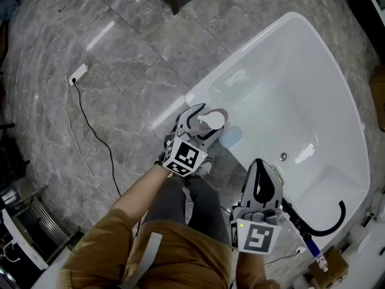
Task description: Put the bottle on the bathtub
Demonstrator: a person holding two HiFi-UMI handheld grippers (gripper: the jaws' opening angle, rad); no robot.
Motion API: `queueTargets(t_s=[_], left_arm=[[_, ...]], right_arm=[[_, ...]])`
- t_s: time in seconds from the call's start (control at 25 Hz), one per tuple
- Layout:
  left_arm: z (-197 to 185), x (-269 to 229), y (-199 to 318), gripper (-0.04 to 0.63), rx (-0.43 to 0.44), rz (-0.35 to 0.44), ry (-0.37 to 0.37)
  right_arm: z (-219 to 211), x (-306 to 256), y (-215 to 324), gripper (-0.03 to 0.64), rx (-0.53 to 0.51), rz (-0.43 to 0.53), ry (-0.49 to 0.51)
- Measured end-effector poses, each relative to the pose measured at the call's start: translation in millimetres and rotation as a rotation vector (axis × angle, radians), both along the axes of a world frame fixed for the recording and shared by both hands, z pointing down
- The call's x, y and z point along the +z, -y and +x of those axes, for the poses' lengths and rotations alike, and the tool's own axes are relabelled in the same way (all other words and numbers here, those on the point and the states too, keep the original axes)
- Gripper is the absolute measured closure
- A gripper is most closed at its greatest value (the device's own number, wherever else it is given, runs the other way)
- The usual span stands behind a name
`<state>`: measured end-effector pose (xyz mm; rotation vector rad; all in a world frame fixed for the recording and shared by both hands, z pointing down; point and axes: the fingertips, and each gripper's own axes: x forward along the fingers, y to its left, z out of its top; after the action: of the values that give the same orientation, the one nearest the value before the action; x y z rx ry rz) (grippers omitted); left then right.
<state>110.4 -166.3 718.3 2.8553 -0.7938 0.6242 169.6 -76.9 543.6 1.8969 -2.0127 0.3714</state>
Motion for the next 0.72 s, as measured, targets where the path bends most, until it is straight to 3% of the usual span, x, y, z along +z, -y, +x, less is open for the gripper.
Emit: queueTargets(t_s=[0.72], left_arm=[[-57,-55,-40,0.268,-0.041,-0.046,0.005]], right_arm=[[-39,-65,-39,0.612,0.046,0.031,-0.025]])
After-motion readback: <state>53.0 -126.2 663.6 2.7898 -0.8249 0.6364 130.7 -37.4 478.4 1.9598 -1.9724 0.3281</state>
